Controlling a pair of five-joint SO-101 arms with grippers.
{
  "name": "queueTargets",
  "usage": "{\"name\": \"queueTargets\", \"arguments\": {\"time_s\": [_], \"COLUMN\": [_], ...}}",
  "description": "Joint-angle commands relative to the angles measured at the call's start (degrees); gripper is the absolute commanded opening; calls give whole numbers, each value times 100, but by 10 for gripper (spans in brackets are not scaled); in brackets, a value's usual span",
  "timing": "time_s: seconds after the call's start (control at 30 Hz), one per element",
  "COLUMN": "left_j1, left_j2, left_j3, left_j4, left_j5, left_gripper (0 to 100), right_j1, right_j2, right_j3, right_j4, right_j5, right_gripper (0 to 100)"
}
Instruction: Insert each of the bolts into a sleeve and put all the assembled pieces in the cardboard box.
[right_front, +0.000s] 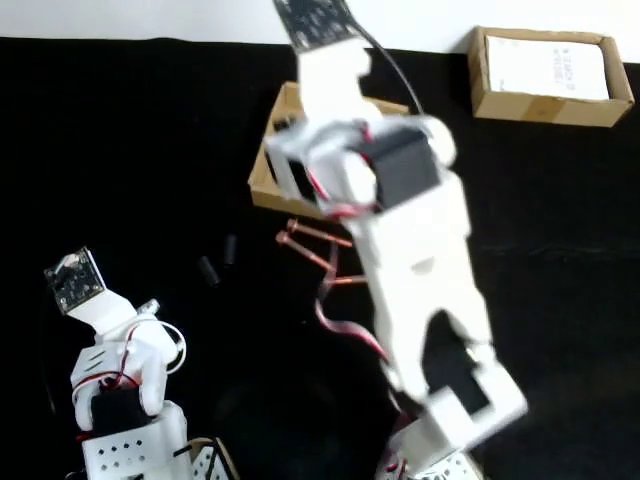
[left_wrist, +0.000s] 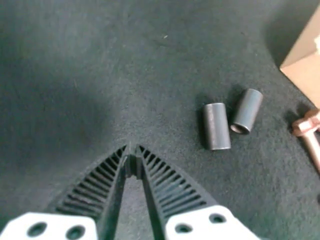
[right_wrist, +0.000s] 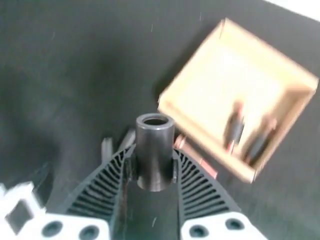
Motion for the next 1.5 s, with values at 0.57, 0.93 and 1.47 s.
{"name": "queueTargets", "arguments": {"time_s": [0.57,0.93,1.47], "left_j1": [2369,4286,4022], "left_j2": [3960,7468,11635], "left_j3": [-5473,-7591,-9851], "left_j4": [1697,2251,2259], "left_j5": [519,2752,3446], "left_gripper": [9,11,212], "right_j1": [2589,3943,4356], "right_j2": [-5930,-7644,-8743], "right_j3": [8470,10466,11178], "right_j4": [-3037,-4040,-4004], "right_j5": [-1073,-677,-387], "right_gripper": [6,6,6]}}
